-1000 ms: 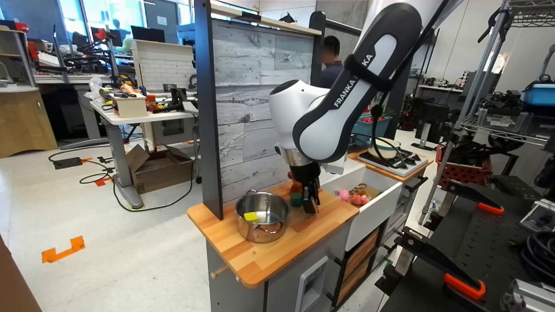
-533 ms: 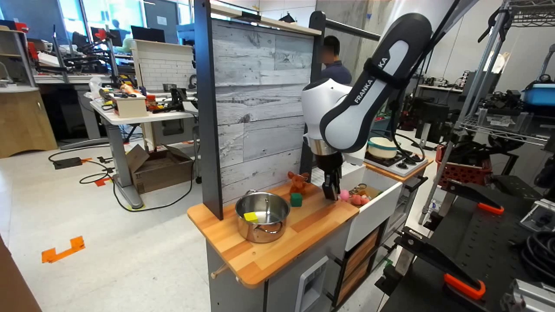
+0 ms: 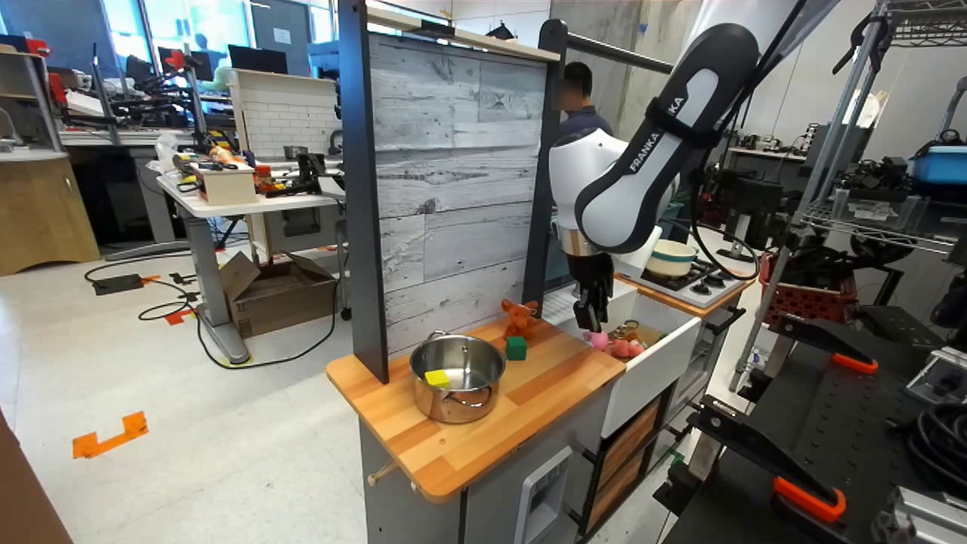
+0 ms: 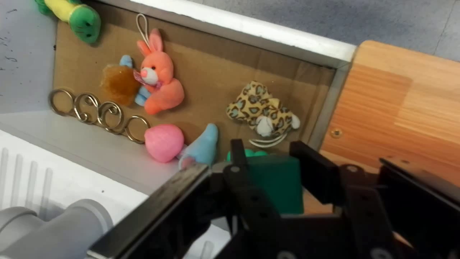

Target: Pick up the green block at the front of the counter and put it in the sink

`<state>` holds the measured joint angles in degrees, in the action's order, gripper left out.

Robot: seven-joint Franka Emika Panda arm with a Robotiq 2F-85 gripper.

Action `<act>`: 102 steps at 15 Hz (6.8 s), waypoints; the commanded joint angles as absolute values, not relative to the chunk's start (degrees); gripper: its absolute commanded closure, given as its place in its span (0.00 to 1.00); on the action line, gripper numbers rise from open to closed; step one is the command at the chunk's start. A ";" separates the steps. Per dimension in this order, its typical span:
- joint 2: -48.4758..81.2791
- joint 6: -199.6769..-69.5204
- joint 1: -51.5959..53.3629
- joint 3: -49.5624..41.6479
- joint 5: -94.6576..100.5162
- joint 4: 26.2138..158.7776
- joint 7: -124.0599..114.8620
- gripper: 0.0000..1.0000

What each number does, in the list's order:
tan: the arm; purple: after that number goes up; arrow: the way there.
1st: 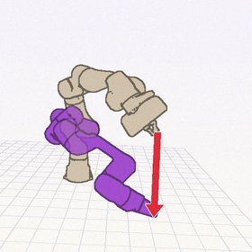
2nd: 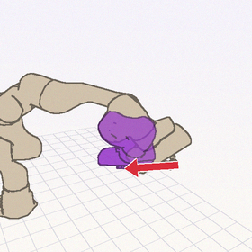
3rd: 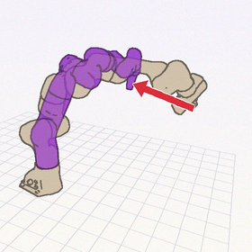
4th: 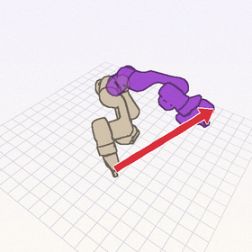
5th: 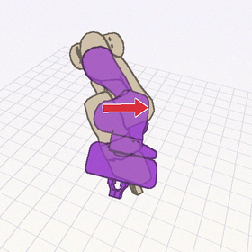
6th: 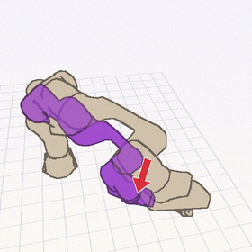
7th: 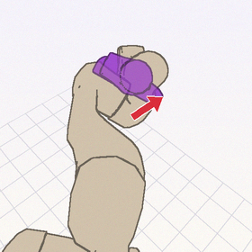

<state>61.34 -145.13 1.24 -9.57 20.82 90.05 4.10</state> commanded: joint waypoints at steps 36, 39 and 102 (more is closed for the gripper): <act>83.37 -128.40 11.62 -32.04 21.82 59.49 -64.91 0.88; 82.03 -129.05 10.01 -27.23 22.56 60.43 -54.03 0.88; 71.84 -151.41 4.36 -22.04 37.66 87.89 6.81 0.22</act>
